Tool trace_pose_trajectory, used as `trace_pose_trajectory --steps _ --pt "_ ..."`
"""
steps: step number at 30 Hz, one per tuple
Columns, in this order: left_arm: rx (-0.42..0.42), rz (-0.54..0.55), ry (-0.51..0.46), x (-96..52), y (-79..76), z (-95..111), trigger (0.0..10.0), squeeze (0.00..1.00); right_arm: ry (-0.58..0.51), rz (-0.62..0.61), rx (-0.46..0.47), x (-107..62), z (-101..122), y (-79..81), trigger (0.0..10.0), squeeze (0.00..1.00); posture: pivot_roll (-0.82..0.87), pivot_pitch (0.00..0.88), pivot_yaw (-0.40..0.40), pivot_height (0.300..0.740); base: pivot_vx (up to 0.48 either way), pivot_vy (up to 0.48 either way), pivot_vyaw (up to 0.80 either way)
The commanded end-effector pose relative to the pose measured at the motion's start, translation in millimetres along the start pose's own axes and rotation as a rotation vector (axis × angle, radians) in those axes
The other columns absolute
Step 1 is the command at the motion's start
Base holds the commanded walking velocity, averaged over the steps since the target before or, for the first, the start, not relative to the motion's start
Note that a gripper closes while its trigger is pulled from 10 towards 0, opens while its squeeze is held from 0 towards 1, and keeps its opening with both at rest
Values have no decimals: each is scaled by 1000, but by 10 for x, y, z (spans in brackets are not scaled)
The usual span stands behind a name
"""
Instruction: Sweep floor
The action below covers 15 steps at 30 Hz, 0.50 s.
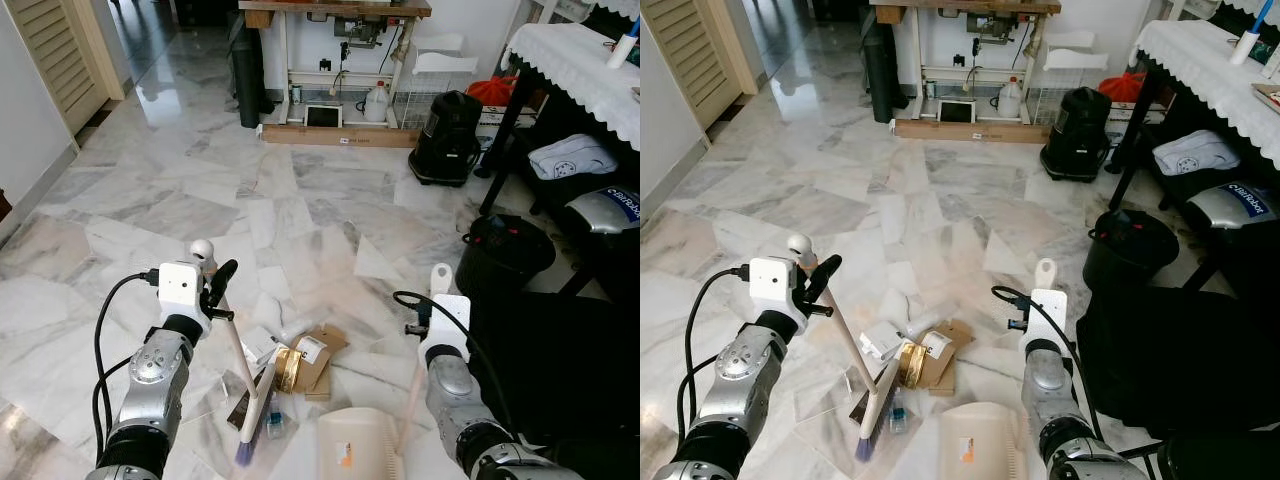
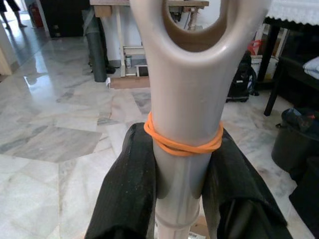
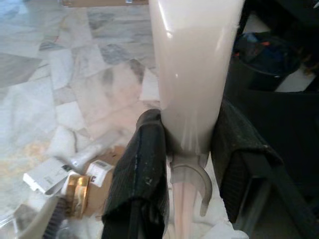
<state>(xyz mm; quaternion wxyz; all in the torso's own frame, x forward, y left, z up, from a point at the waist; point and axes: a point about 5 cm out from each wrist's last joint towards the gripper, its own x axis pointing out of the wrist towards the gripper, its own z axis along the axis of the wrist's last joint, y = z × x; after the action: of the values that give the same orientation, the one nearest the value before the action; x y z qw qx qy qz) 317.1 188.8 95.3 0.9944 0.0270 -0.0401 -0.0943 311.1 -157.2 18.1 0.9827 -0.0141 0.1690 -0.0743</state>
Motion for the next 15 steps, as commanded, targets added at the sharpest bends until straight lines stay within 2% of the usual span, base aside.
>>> trace_pose_trajectory --steps 1,12,15 --pt "34 -26 5 9 5 27 10000 0 20 19 2 -15 -42 27 10000 0 44 49 -28 740 0 0 0" --pt "-14 -112 102 -22 -78 -110 10000 0 16 1 6 -18 -42 28 10000 0 49 57 -27 740 0 0 0" --pt "-72 -138 143 -50 -81 -159 10000 0 14 -23 6 -16 -41 -5 10000 0 53 59 -28 740 0 0 0"
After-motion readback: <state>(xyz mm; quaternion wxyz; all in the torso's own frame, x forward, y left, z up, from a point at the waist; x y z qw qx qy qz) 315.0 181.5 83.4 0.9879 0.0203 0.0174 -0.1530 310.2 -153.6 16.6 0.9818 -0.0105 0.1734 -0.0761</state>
